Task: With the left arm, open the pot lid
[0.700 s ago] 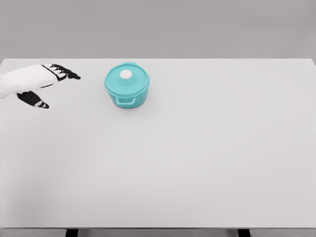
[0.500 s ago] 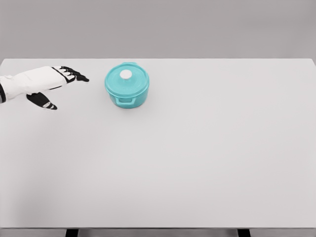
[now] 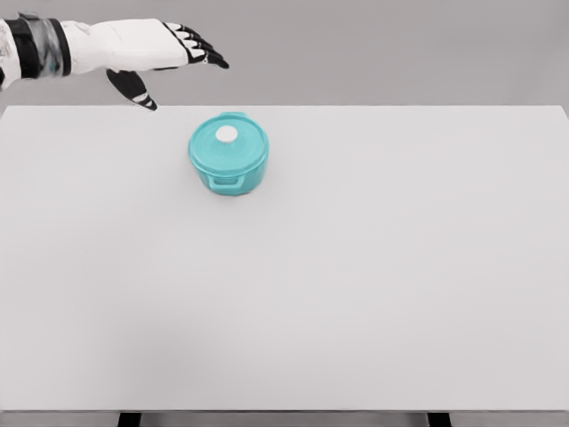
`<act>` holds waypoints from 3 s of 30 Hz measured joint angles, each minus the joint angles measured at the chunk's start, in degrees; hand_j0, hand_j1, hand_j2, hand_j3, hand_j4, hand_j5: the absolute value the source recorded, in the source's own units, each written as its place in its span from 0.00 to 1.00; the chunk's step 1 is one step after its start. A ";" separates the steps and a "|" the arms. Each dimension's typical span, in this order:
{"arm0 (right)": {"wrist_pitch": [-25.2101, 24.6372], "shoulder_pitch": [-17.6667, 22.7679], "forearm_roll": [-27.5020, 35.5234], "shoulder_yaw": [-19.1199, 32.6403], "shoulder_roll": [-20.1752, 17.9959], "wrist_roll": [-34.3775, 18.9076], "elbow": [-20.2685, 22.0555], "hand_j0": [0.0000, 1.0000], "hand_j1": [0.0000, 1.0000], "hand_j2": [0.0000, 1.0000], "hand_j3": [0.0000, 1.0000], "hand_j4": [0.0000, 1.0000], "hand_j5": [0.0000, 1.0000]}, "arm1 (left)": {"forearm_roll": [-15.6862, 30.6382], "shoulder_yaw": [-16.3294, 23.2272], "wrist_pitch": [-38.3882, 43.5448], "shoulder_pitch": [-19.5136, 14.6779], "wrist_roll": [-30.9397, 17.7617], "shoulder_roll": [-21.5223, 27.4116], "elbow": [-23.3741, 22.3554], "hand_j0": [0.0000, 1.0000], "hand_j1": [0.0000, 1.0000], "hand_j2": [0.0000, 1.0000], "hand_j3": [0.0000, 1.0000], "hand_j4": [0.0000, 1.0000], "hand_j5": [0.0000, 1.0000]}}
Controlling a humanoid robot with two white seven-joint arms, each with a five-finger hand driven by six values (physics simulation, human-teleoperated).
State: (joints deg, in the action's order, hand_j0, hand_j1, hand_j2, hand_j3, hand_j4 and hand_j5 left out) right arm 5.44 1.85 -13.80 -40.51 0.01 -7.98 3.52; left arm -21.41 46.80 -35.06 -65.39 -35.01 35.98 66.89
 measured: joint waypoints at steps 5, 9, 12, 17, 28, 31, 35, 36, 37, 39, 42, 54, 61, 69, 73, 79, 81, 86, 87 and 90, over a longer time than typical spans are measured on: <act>0.00 0.00 0.00 0.00 0.00 -0.01 0.00 1.00 1.00 1.00 1.00 1.00 1.00 | 0.27 4.91 -0.08 -0.71 -0.01 -3.64 -1.74 1.00 1.00 1.00 1.00 1.00 1.00; 0.00 0.00 -0.01 0.00 0.00 0.00 0.00 1.00 1.00 1.00 1.00 1.00 1.00 | 0.12 8.95 -0.06 -3.69 -0.01 -7.14 -5.43 1.00 1.00 1.00 1.00 1.00 1.00; 0.00 0.00 0.00 0.00 0.00 0.00 0.00 1.00 1.00 1.00 1.00 1.00 1.00 | -0.22 10.97 -0.09 -3.69 -0.02 -9.24 -8.26 1.00 1.00 1.00 1.00 1.00 1.00; 0.00 0.00 -0.02 0.00 0.00 0.00 0.00 1.00 1.00 1.00 1.00 1.00 1.00 | -0.55 12.67 -0.10 -3.43 -0.02 -9.84 -9.63 0.99 0.99 0.99 0.99 0.99 0.99; 0.00 0.00 -0.01 0.00 0.00 0.00 0.00 1.00 1.00 1.00 1.00 1.00 1.00 | -0.70 14.24 -0.09 -3.17 -0.01 -9.73 -10.03 0.89 0.89 0.89 0.89 0.89 0.89; 0.00 0.00 0.00 0.00 0.00 0.00 0.00 1.00 1.00 1.00 1.00 1.00 1.00 | -1.38 14.33 -0.08 -3.25 -0.01 -9.83 -10.39 0.88 0.88 0.88 0.88 0.88 0.88; 0.00 0.00 0.00 0.00 0.00 0.00 0.00 1.00 1.00 1.00 1.00 1.00 1.00 | -2.70 14.38 -0.09 -3.25 -0.01 -10.20 -11.67 0.84 0.84 0.84 0.84 0.84 0.84; 0.00 0.00 0.00 0.00 0.00 0.02 0.00 1.00 1.00 1.00 1.00 1.00 1.00 | -2.86 14.38 -0.09 -3.25 -0.01 -10.25 -11.84 0.83 0.83 0.83 0.83 0.83 0.83; 0.00 0.00 0.00 0.00 0.00 0.01 0.00 1.00 1.00 1.00 1.00 1.00 1.00 | -3.00 14.37 -0.09 -3.25 -0.01 -10.30 -11.97 0.82 0.82 0.82 0.82 0.82 0.82; 0.00 0.00 0.00 0.00 0.00 0.00 0.00 1.00 1.00 1.00 1.00 1.00 1.00 | -3.17 14.34 -0.09 -3.25 -0.01 -10.42 -12.14 0.80 0.80 0.80 0.80 0.80 0.80; 0.00 0.00 0.00 0.00 0.00 0.00 0.00 1.00 1.00 1.00 1.00 1.00 1.00 | -3.28 14.30 -0.09 -3.17 -0.01 -10.68 -12.27 0.79 0.79 0.79 0.79 0.79 0.79; 0.00 0.00 0.00 0.00 0.00 0.00 0.00 1.00 1.00 1.00 1.00 1.00 1.00 | -4.41 14.22 -0.09 -2.73 -0.01 -11.83 -13.18 0.79 0.79 0.79 0.79 0.79 0.79; 0.00 0.00 0.00 0.00 0.00 0.02 0.00 1.00 1.00 1.00 1.00 1.00 1.00 | -4.85 14.03 -0.08 -2.64 -0.01 -12.41 -14.35 0.79 0.79 0.79 0.79 0.79 0.79; 0.00 0.00 0.00 0.00 0.00 0.00 0.00 1.00 1.00 1.00 1.00 1.00 1.00 | -6.47 13.69 -0.08 -2.73 -0.01 -12.98 -15.18 0.78 0.78 0.78 0.78 0.78 0.78; 0.00 0.00 -0.01 0.00 0.00 0.00 0.00 1.00 1.00 1.00 1.00 1.00 1.00 | -6.61 13.63 -0.08 -2.73 -0.01 -13.04 -15.28 0.75 0.75 0.75 0.75 0.75 0.75; 0.00 0.00 0.00 0.00 0.00 0.00 0.00 1.00 1.00 1.00 1.00 1.00 1.00 | -6.65 13.61 -0.08 -2.73 -0.01 -13.06 -15.30 0.71 0.71 0.71 0.71 0.71 0.71; 0.00 0.00 -0.01 0.00 0.00 0.00 0.00 1.00 1.00 1.00 1.00 1.00 1.00 | -6.65 13.61 -0.08 -2.73 -0.01 -13.08 -15.30 0.70 0.70 0.70 0.70 0.70 0.70; 0.00 0.00 0.00 0.00 0.00 -0.01 0.00 1.00 1.00 1.00 1.00 1.00 1.00 | -6.66 13.61 -0.08 -2.73 -0.01 -13.23 -15.36 0.68 0.68 0.68 0.68 0.68 0.68; 0.00 0.00 0.00 0.00 0.00 -0.01 0.00 1.00 1.00 1.00 1.00 1.00 1.00 | -6.68 13.63 -0.08 -2.73 -0.01 -13.28 -15.37 0.67 0.67 0.67 0.67 0.67 0.67; 0.00 0.00 0.00 0.00 0.00 0.01 0.00 1.00 1.00 1.00 1.00 1.00 1.00 | -6.84 13.66 -0.08 -2.73 -0.01 -13.37 -15.38 0.66 0.66 0.66 0.66 0.66 0.66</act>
State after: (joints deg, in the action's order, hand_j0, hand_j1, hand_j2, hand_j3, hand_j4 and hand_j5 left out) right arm 5.44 1.85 -13.80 -40.51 0.01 -7.96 3.52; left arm -28.25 60.45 -35.14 -68.12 -35.02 22.62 51.51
